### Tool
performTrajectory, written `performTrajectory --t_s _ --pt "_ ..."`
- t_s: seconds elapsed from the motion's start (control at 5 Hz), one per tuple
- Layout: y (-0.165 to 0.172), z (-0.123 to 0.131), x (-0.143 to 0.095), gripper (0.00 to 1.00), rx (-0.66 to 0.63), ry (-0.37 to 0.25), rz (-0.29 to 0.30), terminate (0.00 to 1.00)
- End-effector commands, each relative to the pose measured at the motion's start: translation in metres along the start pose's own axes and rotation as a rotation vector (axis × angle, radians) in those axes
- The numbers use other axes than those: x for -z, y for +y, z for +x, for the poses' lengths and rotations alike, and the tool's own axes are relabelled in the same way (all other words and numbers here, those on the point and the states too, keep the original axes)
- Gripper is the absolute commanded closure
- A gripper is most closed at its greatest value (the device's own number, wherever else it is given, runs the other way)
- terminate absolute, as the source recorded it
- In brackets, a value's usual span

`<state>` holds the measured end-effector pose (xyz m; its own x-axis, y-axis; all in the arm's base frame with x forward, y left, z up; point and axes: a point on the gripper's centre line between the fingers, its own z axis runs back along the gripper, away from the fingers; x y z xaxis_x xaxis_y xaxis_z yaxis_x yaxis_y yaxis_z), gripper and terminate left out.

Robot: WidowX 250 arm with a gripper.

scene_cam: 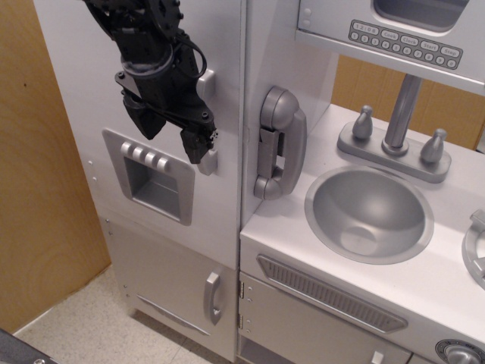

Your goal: Open fridge

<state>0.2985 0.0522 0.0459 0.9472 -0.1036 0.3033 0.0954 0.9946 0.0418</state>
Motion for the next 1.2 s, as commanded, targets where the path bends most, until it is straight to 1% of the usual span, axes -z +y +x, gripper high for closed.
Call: performTrajectory --t_s 0.0,0.2,0.4,0.6,0.8,1.0 --pt "0.003 0.023 0.001 0.0 -0.03 -0.076 0.029 0.0" --pt "0.006 0.038 0.006 0.0 -0.06 -0.085 0.038 0.0" --pt "0.007 0.044 0.011 1.0 -0.1 -0.106 0.04 0.0" --pt "0.011 0.044 0.007 1.0 -0.115 -0.13 0.021 0.0" --pt "0.016 0.041 -0.002 1.0 -0.129 -0.138 0.005 0.0" --pt "0.021 0.023 -0.012 1.0 -0.108 -0.145 0.01 0.0"
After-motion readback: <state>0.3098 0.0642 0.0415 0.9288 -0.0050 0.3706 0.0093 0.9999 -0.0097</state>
